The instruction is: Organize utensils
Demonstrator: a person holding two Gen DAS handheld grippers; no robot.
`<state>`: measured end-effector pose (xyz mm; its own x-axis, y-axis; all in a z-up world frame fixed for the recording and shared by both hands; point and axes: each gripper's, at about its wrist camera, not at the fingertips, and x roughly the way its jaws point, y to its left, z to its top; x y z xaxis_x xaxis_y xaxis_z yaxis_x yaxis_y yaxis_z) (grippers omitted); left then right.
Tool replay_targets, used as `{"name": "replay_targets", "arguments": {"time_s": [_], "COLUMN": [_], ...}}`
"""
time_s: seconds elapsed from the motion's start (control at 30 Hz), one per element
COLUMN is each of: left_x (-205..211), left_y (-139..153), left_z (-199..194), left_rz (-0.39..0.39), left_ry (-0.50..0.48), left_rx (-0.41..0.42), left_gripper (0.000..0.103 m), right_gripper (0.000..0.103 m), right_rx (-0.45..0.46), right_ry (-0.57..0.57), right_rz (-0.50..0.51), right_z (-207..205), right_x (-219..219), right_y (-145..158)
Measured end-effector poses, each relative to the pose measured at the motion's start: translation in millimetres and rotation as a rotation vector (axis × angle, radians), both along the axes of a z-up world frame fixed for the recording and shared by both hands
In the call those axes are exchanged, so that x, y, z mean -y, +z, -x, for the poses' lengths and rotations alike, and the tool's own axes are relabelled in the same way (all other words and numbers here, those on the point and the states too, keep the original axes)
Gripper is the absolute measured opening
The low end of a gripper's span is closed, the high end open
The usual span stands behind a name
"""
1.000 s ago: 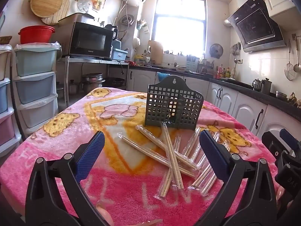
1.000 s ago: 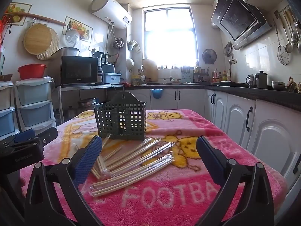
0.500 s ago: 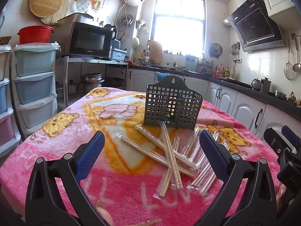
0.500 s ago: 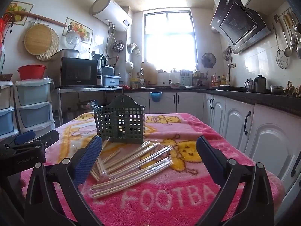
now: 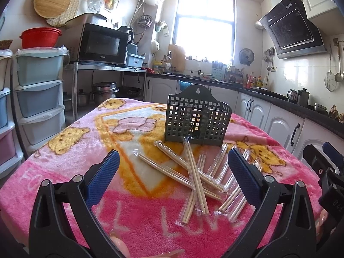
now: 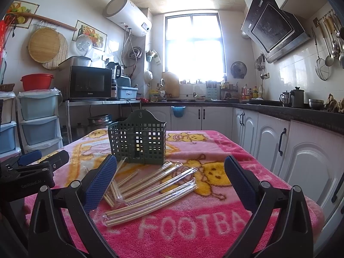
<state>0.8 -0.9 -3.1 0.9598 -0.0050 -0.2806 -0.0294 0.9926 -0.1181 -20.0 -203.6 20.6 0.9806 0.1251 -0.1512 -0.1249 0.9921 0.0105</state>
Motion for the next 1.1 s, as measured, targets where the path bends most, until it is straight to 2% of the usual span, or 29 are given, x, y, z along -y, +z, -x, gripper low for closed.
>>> {"name": "replay_targets", "arguments": {"time_s": [0.7,0.97,1.1], "left_x": [1.6,-7.3,-14.9], "left_y": [1.7,5.9,13.5], "left_z": [-1.9,-11.9,-21.1], "left_rz": [0.002,0.053,0.059], "left_ry": [-0.018,-0.048,-0.049], "left_rx": [-0.002,-0.023,-0.033], "left_gripper": [0.093,0.093,0.093], "right_gripper": [0.097,0.097,0.097], "right_rx": [-0.002,-0.025,-0.064], "right_ry": [0.01,0.063,0.091], "right_rz": [0.003,0.022,0.035], "right_z": [-0.5,-7.6,-19.9], "right_x": [-2.6,-5.2,-6.7], "right_y": [-2.7,1.5,7.1]}}
